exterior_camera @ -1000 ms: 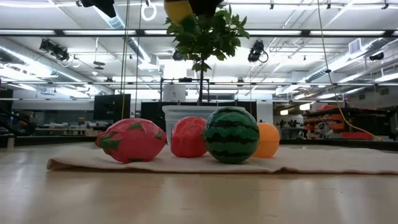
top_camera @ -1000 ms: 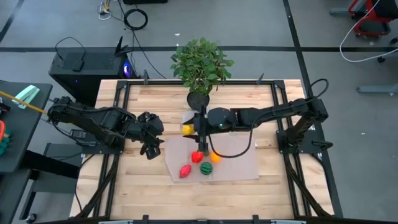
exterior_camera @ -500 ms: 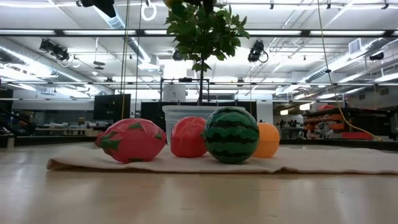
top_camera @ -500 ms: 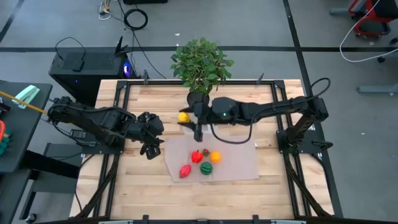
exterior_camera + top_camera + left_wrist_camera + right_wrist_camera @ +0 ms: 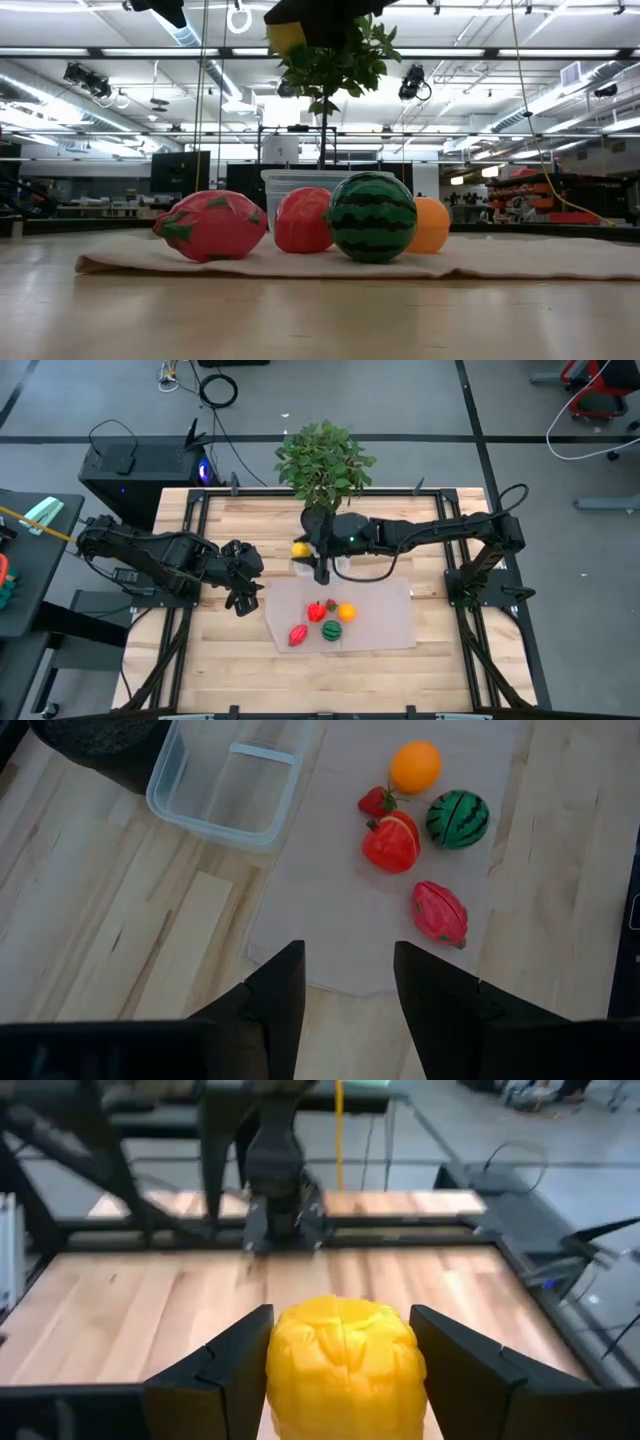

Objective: Pick and placing Produce into tupperware
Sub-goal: Put the pineapple into the transparent bin

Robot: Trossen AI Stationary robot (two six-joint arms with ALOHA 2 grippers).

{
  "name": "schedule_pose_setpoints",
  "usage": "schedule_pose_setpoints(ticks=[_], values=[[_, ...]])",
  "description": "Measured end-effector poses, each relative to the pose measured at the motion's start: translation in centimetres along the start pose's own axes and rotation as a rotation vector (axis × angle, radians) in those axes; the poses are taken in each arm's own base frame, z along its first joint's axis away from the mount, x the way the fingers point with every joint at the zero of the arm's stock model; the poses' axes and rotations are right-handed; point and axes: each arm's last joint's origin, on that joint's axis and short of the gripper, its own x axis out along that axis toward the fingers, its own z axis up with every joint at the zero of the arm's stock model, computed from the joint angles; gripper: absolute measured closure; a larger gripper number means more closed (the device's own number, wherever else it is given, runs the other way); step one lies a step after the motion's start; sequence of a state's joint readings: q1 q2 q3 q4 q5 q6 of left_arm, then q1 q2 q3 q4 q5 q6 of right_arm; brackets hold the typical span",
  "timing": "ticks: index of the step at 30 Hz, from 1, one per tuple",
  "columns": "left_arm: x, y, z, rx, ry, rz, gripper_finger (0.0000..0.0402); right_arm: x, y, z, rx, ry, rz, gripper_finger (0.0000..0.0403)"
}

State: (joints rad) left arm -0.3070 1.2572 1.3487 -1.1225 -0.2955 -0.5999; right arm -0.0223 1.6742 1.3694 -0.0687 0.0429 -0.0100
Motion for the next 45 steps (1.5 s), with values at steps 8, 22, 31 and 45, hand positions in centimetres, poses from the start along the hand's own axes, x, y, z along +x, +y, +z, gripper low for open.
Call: schedule_pose_setpoints(ticks=[8, 22, 31, 45], values=[[0.0, 0.0, 0.0, 0.0, 0.0, 0.0, 0.0239, 0.8, 1.3, -4.4, 0.08, 0.072, 0.008, 0.0176], [0.0, 0.0, 0.0, 0.0, 0.0, 0.0, 0.0239, 0.8, 0.3, -7.4, 0.445, 0.061, -0.379, 0.0178], [0.0, 0.0, 0.0, 0.0, 0.0, 0.0, 0.0239, 0.7, -1.0, -8.3, 0.617, 0.139, -0.458, 0.0178], [0.0, 0.0, 0.1, -0.027, -0.005, -0.004, 0.0239, 6.1, -1.6, -8.5, 0.623, 0.337, -0.454, 0.0178]])
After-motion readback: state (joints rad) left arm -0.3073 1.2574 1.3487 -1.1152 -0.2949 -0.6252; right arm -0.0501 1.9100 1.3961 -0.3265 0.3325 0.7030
